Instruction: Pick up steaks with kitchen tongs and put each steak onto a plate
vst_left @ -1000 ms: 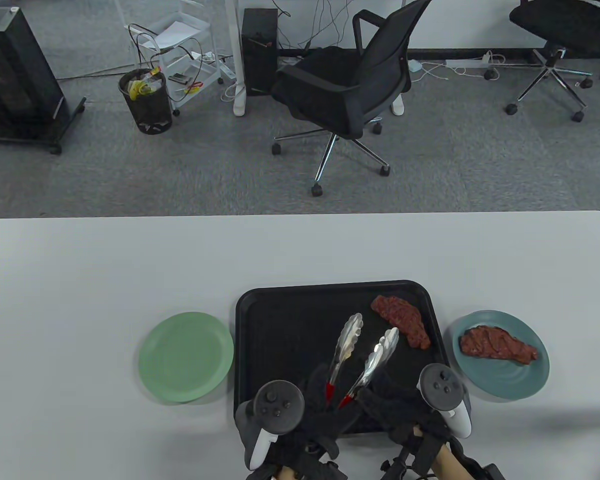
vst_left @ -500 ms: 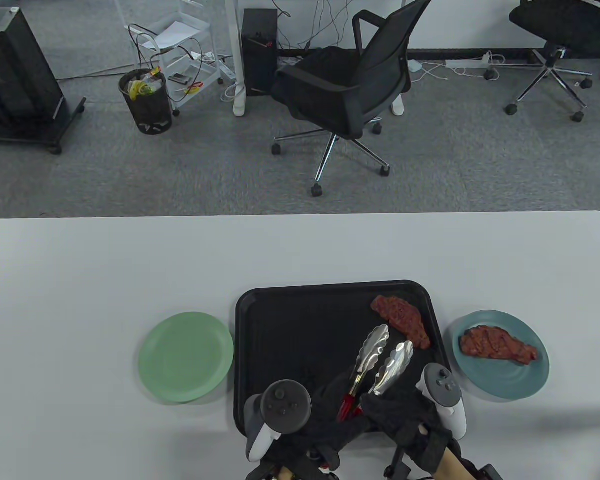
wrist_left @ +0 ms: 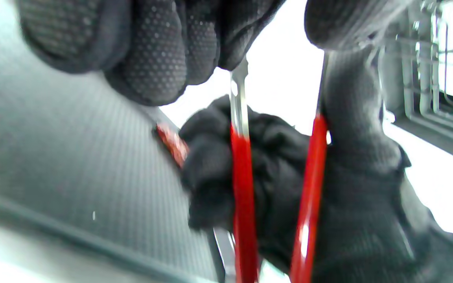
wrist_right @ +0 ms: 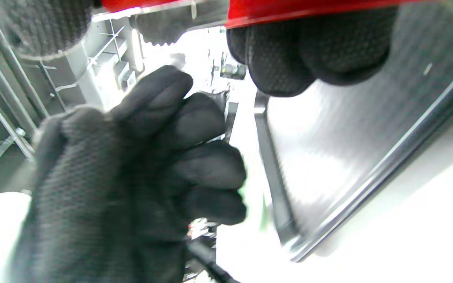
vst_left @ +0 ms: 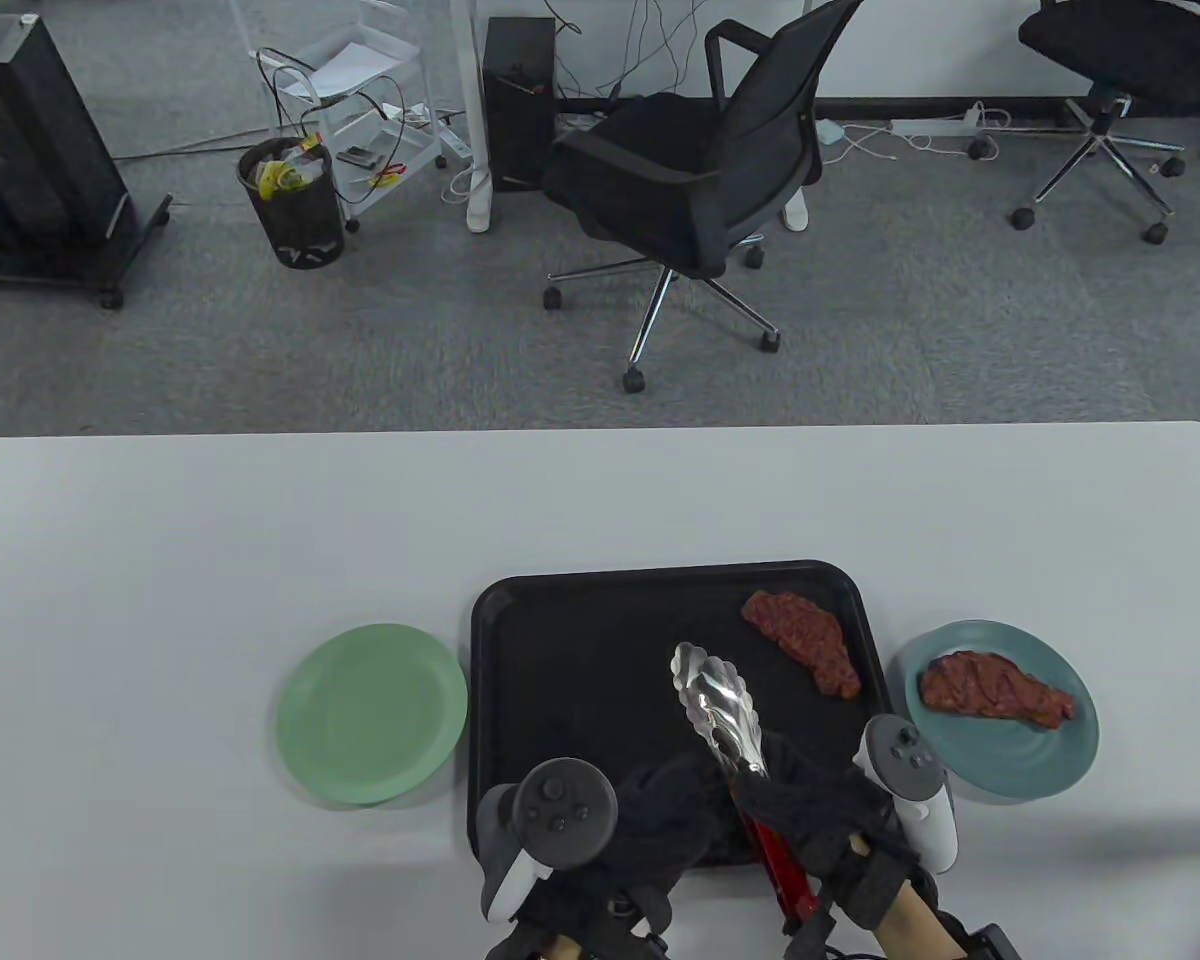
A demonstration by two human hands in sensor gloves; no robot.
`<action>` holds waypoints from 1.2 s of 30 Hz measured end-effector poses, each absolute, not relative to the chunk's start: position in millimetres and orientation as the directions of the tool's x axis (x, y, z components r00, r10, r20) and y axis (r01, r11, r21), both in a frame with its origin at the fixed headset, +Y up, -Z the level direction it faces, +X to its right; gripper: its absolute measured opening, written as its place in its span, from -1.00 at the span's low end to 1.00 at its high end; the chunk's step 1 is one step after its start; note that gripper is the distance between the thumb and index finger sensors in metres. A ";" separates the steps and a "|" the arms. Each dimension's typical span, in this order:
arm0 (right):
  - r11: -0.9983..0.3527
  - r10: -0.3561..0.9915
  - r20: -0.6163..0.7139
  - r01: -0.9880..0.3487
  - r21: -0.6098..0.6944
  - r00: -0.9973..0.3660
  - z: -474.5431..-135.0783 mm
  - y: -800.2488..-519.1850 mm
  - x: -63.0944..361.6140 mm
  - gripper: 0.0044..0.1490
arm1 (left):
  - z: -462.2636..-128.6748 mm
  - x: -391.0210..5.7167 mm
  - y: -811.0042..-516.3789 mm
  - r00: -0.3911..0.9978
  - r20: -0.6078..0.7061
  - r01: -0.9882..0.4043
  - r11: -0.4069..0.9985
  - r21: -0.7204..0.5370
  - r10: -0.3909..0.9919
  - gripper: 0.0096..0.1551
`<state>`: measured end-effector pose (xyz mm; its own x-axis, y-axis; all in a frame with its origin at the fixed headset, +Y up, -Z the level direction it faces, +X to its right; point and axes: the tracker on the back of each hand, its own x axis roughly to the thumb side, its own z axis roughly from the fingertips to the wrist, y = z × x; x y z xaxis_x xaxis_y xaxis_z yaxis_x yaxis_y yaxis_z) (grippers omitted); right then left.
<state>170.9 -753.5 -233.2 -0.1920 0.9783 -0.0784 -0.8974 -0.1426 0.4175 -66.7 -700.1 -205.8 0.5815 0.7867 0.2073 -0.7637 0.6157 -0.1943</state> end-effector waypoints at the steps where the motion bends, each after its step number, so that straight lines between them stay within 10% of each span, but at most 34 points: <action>1: -0.225 0.962 -0.055 -0.892 0.393 -0.267 -233.4 -750.5 173.4 0.24 | -206.2 -70.9 -699.5 0.597 0.193 -0.766 0.624 -0.151 0.779 -0.17; 6: -0.736 0.670 0.061 -0.650 0.187 -0.740 -230.9 -733.2 184.5 0.24 | -209.5 -92.1 -702.7 0.783 0.046 -0.622 0.782 0.053 0.620 -0.09; 11: -0.949 0.317 0.091 -0.314 0.041 -0.944 -230.7 -733.4 188.4 0.21 | -215.9 -99.9 -711.4 0.895 -0.025 -0.443 0.894 0.071 0.445 -0.06; 23: -0.943 0.332 0.041 -0.330 0.048 -0.942 -236.4 -742.1 198.7 0.20 | -229.2 -115.7 -719.9 0.880 -0.143 -0.446 0.891 0.080 0.453 -0.06; 36: -0.963 0.268 0.032 -0.268 0.005 -0.963 -241.5 -732.8 192.7 0.19 | -262.5 -256.9 -724.5 0.790 -0.588 -0.155 0.984 0.083 0.174 0.05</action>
